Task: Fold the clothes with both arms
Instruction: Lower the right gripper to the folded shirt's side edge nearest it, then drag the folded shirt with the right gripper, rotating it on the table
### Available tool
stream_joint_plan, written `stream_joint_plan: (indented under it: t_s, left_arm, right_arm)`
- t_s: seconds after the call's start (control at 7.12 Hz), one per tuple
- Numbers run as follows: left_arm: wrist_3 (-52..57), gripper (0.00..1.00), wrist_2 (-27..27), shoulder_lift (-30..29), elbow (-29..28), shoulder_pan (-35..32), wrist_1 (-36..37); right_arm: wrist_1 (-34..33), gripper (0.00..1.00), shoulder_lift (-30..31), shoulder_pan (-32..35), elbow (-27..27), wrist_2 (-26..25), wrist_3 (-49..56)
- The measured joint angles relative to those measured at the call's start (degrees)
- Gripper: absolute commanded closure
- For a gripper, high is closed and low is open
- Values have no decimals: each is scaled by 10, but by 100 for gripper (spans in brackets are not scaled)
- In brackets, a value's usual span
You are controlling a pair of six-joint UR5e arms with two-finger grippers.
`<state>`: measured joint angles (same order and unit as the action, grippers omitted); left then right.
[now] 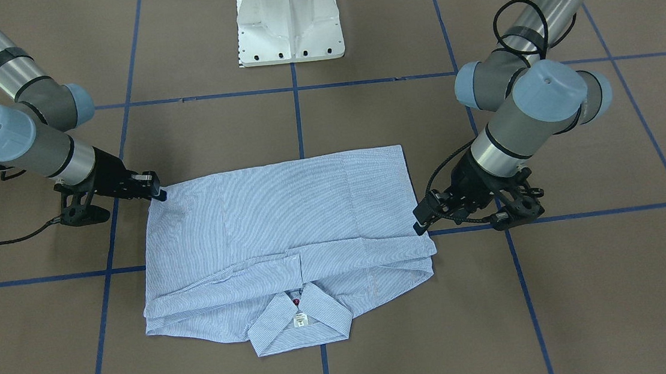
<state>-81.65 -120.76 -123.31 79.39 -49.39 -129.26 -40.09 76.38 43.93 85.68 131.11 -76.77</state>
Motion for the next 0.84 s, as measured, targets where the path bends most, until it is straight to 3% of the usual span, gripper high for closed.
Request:
stream_joint_plan:
  t_s: [0.42, 0.84]
  left_arm:
    - [0, 1, 0, 0, 2, 0, 0]
    - [-1, 1, 1, 1, 10, -1, 3]
  right_arm:
    - [3, 100, 52, -27, 70, -2, 4]
    - [4, 100, 140, -78, 183, -3, -1]
